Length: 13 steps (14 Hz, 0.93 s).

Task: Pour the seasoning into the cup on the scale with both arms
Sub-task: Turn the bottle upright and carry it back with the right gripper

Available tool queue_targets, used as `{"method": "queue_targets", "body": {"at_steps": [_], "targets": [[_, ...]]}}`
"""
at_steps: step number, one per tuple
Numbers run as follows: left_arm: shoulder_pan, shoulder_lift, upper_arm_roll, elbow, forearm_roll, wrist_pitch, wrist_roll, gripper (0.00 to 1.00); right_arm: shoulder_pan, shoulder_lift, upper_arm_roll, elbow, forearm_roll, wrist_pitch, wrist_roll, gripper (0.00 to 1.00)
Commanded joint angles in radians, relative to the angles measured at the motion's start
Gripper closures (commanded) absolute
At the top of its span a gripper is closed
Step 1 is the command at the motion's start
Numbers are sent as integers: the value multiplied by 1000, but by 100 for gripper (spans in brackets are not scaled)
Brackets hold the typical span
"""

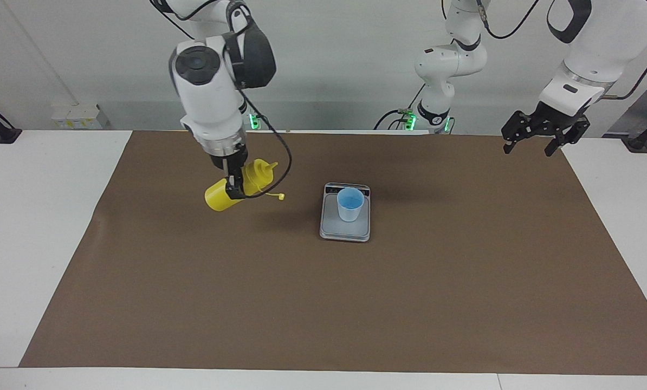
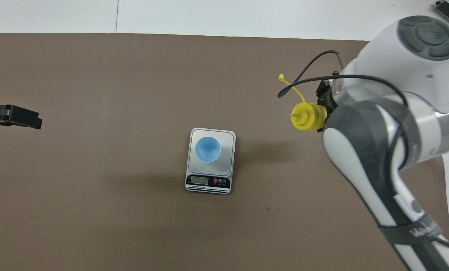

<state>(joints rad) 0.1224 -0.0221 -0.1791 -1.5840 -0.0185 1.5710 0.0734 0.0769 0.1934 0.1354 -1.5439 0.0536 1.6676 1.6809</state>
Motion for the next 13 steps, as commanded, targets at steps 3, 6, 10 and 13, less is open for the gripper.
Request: {"method": "queue_targets", "body": {"at_steps": [3,6,10,13], "targets": [[6,-24,-3,-27,17,-2,-11,0,-195,-103,12,-174,288,20,-245,100],[6,-24,-3,-27,17,-2,-11,0,-285,-147,10,-281,456,37,-363,100],[6,-24,-3,-27,17,-2,-11,0,-351,-147,9,-352,583,57,-391,100],[6,-24,-3,-27,17,-2,-11,0,-420,-135,9,-418,630,55,-562,100]]}}
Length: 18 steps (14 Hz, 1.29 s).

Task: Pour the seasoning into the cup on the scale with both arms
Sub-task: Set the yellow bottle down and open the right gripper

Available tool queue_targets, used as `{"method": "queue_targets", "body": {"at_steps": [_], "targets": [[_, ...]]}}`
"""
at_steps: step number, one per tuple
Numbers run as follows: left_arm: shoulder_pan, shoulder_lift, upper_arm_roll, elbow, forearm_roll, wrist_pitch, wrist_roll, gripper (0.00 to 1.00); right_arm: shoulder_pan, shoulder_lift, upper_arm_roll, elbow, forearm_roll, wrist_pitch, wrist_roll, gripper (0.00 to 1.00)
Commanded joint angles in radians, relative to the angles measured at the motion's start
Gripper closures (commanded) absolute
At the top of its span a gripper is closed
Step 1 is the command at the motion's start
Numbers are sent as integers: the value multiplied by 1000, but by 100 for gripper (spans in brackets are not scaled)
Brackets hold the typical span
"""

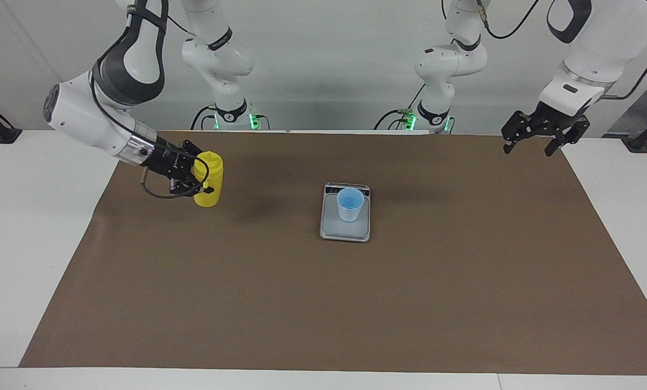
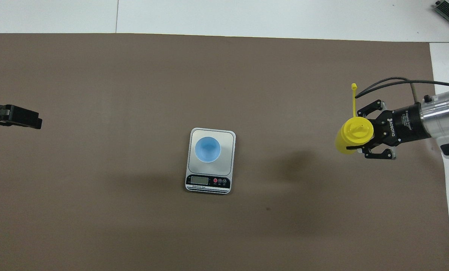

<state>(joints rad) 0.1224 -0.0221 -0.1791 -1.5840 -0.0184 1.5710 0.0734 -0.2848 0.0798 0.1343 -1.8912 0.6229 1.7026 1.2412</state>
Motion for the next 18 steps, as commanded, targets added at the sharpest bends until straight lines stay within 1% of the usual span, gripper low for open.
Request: {"method": "queue_targets", "body": {"at_steps": [1,3,4,5,8,10,11,12,14,16,18], "targets": [[6,-24,-3,-27,17,-2,-10,0,-80,-3,10,-89,67,20,-214,100],[6,-24,-3,-27,17,-2,-9,0,-111,46,10,-100,72,29,-270,100],[6,-24,-3,-27,17,-2,-10,0,-119,61,10,-100,78,34,-320,100],[6,-24,-3,-27,17,-2,-10,0,-119,77,8,-101,78,35,-409,100],[6,-24,-3,-27,17,-2,-10,0,-166,153,8,-97,80,46,-428,100],[6,-24,-3,-27,17,-2,-10,0,-175,182,8,-97,81,46,-436,100],[6,-24,-3,-27,17,-2,-10,0,-172,181,8,-100,81,49,-440,2],[6,-24,-3,-27,17,-2,-10,0,-166,178,7,-98,65,54,-450,0],[6,-24,-3,-27,17,-2,-9,0,-165,167,7,-94,57,52,-450,0],[6,-24,-3,-27,17,-2,-10,0,-165,117,5,-85,-4,52,-457,0],[6,-24,-3,-27,17,-2,-9,0,-165,72,5,-45,-92,54,-460,0]]}}
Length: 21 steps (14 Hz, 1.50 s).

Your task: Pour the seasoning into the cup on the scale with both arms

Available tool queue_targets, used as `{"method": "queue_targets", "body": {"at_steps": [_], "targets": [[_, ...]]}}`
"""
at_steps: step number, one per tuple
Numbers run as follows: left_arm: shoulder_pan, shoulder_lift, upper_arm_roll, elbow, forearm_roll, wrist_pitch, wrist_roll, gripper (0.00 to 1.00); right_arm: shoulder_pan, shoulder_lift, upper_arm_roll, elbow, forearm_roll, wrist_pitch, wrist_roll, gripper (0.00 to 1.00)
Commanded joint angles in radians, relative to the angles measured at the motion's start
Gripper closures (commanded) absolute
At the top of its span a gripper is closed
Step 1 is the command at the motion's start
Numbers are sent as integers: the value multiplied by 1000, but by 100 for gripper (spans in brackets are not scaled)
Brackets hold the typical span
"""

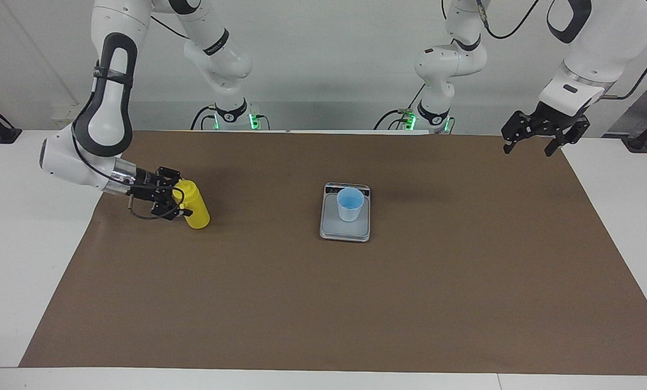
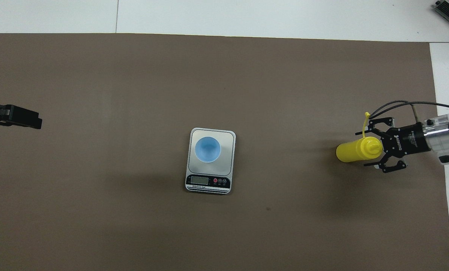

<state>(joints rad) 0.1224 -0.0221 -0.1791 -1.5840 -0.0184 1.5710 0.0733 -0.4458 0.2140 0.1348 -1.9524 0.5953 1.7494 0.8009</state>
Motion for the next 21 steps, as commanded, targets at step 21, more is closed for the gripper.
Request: {"method": "queue_targets", "body": {"at_steps": [21], "targets": [[6,-24,-3,-27,17,-2,-9,0,366,-236,31,343,-641,-126,-528,0]]}}
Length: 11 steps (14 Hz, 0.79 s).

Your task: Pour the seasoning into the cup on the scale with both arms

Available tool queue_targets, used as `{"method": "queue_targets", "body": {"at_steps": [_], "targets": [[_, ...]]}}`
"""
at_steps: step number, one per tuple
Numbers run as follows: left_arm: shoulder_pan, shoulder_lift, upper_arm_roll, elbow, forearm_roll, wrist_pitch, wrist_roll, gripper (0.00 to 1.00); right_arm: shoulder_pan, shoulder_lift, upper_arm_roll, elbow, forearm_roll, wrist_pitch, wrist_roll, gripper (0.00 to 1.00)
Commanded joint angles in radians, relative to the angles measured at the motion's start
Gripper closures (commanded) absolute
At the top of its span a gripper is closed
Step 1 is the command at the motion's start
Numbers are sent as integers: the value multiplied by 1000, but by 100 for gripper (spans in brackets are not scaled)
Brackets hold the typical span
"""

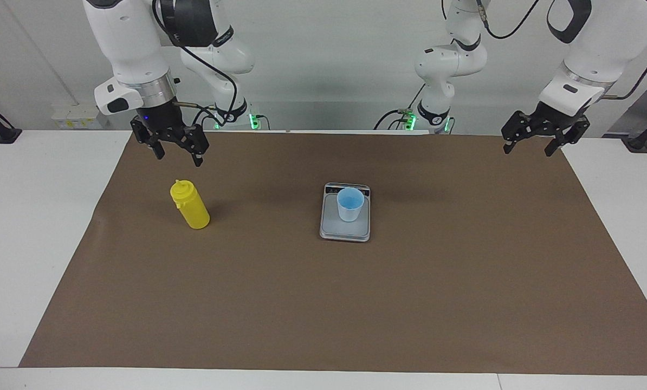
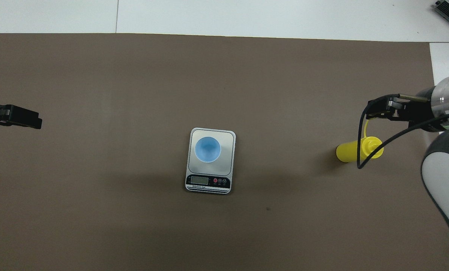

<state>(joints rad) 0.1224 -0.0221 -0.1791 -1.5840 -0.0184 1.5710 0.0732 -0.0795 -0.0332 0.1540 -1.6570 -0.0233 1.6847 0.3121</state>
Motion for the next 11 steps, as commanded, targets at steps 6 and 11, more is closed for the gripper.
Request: {"method": "queue_targets", "body": {"at_steps": [6,11], "targets": [[6,-24,-3,-27,17,-2,-10,0,-6,0,15,30,-20,-74,-70,0],[6,-24,-3,-27,17,-2,-10,0,-6,-4,16,22,-17,-74,-70,0]]}}
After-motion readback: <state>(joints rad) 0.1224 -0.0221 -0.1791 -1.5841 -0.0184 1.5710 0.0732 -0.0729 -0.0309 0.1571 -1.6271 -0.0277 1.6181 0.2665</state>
